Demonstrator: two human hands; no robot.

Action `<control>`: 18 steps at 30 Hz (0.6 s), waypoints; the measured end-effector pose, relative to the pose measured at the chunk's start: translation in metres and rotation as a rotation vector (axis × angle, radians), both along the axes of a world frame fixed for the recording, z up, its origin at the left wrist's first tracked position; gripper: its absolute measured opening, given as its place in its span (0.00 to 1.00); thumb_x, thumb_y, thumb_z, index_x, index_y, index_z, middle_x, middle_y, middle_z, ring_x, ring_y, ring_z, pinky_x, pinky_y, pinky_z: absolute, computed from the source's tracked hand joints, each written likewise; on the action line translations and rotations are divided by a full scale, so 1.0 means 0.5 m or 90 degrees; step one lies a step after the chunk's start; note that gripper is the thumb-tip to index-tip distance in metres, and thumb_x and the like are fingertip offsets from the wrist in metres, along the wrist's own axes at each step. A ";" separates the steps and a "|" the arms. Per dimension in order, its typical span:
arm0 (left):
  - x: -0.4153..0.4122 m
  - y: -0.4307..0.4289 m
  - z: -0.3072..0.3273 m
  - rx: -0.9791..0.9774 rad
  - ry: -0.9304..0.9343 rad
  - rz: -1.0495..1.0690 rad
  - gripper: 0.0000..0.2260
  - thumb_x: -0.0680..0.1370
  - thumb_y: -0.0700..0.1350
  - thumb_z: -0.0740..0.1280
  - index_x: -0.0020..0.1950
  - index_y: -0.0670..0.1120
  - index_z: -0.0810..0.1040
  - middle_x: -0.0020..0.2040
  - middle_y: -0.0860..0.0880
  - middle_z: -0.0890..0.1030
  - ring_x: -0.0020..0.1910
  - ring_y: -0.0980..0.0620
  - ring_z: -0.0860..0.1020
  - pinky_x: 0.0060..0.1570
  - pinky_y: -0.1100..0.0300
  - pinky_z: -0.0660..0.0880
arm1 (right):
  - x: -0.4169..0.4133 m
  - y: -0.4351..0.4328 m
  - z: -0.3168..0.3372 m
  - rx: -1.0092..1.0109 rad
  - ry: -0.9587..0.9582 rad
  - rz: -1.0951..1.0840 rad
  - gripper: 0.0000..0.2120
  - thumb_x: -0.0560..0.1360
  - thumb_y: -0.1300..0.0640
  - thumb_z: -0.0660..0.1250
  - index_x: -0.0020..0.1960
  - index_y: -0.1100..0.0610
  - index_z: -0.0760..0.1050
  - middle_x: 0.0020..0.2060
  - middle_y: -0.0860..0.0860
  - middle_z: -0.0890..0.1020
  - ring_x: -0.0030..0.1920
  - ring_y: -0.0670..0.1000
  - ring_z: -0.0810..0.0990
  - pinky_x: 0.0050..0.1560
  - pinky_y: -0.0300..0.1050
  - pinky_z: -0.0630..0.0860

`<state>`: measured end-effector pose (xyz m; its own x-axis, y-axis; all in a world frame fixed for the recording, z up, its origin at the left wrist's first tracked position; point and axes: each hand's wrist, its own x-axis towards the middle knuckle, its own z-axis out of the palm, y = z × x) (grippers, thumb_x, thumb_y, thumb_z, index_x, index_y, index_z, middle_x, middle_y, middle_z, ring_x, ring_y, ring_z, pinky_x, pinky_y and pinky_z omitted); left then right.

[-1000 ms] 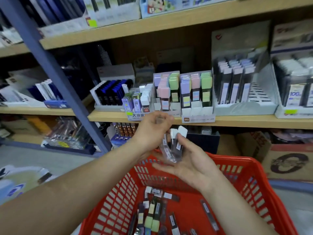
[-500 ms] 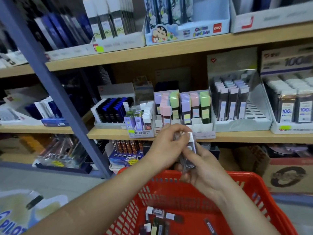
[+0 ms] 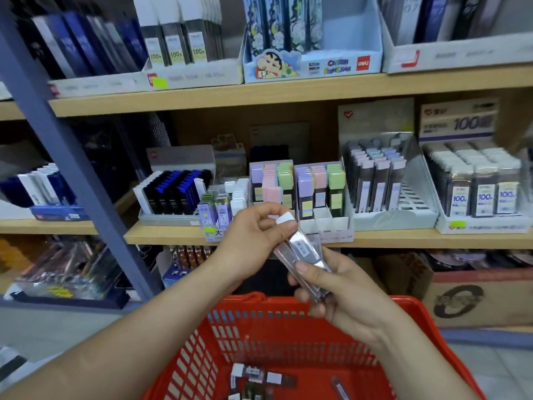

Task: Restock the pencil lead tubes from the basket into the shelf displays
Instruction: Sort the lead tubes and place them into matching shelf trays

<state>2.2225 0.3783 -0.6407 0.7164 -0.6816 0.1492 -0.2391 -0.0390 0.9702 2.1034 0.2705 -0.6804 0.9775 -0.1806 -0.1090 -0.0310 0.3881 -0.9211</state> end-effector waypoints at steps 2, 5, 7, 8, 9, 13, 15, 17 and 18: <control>0.001 -0.005 0.001 -0.046 0.032 0.003 0.04 0.77 0.39 0.68 0.50 0.45 0.80 0.36 0.46 0.82 0.32 0.53 0.79 0.34 0.63 0.76 | -0.002 -0.003 0.000 0.051 0.007 -0.003 0.14 0.68 0.60 0.71 0.53 0.58 0.78 0.34 0.54 0.79 0.29 0.50 0.79 0.21 0.36 0.71; 0.005 -0.013 0.008 -0.081 0.046 -0.005 0.04 0.77 0.39 0.68 0.50 0.46 0.81 0.36 0.48 0.82 0.32 0.54 0.79 0.34 0.63 0.78 | -0.002 -0.012 -0.004 0.126 0.010 0.003 0.15 0.67 0.64 0.74 0.54 0.60 0.79 0.38 0.56 0.78 0.28 0.50 0.77 0.22 0.36 0.71; 0.005 -0.017 0.013 -0.098 0.032 0.001 0.04 0.77 0.39 0.69 0.51 0.45 0.80 0.37 0.47 0.82 0.32 0.54 0.80 0.34 0.63 0.78 | -0.002 -0.020 -0.006 0.174 0.008 -0.005 0.16 0.67 0.66 0.74 0.55 0.62 0.79 0.40 0.58 0.78 0.28 0.49 0.74 0.23 0.36 0.70; 0.007 -0.019 0.015 -0.104 0.025 0.011 0.05 0.77 0.39 0.69 0.52 0.44 0.80 0.37 0.46 0.82 0.32 0.53 0.79 0.34 0.63 0.77 | -0.002 -0.025 -0.007 0.184 0.009 -0.012 0.16 0.68 0.66 0.72 0.56 0.64 0.79 0.41 0.60 0.79 0.29 0.49 0.73 0.24 0.36 0.70; 0.009 -0.019 0.017 -0.106 0.020 0.021 0.05 0.77 0.39 0.69 0.52 0.43 0.79 0.37 0.45 0.82 0.31 0.53 0.79 0.33 0.62 0.77 | -0.003 -0.029 -0.006 0.189 0.011 -0.017 0.16 0.69 0.66 0.69 0.57 0.65 0.79 0.42 0.61 0.80 0.29 0.49 0.73 0.25 0.36 0.70; 0.016 -0.016 0.019 -0.087 -0.008 0.024 0.08 0.77 0.39 0.69 0.55 0.46 0.80 0.36 0.43 0.78 0.29 0.54 0.76 0.32 0.63 0.75 | -0.001 -0.043 -0.002 0.197 0.016 -0.025 0.20 0.69 0.65 0.68 0.61 0.66 0.75 0.37 0.59 0.78 0.31 0.50 0.72 0.27 0.38 0.70; 0.011 -0.015 0.019 -0.071 -0.016 0.004 0.09 0.77 0.39 0.69 0.55 0.47 0.81 0.34 0.45 0.78 0.30 0.54 0.77 0.32 0.63 0.75 | 0.004 -0.044 0.000 0.189 0.018 -0.043 0.17 0.69 0.62 0.69 0.58 0.63 0.76 0.33 0.55 0.75 0.30 0.48 0.70 0.26 0.37 0.68; 0.004 -0.013 0.021 -0.070 -0.010 -0.016 0.08 0.77 0.37 0.68 0.54 0.46 0.81 0.32 0.48 0.79 0.29 0.53 0.77 0.31 0.63 0.76 | 0.009 -0.040 -0.002 0.199 0.024 -0.052 0.15 0.69 0.59 0.69 0.55 0.61 0.78 0.32 0.54 0.73 0.29 0.47 0.68 0.24 0.34 0.65; 0.003 -0.010 0.023 -0.073 -0.010 -0.023 0.07 0.77 0.37 0.68 0.52 0.45 0.80 0.32 0.48 0.79 0.29 0.53 0.78 0.31 0.63 0.76 | 0.011 -0.037 -0.003 0.221 0.026 -0.048 0.15 0.69 0.57 0.69 0.55 0.61 0.78 0.32 0.54 0.74 0.28 0.46 0.67 0.23 0.33 0.63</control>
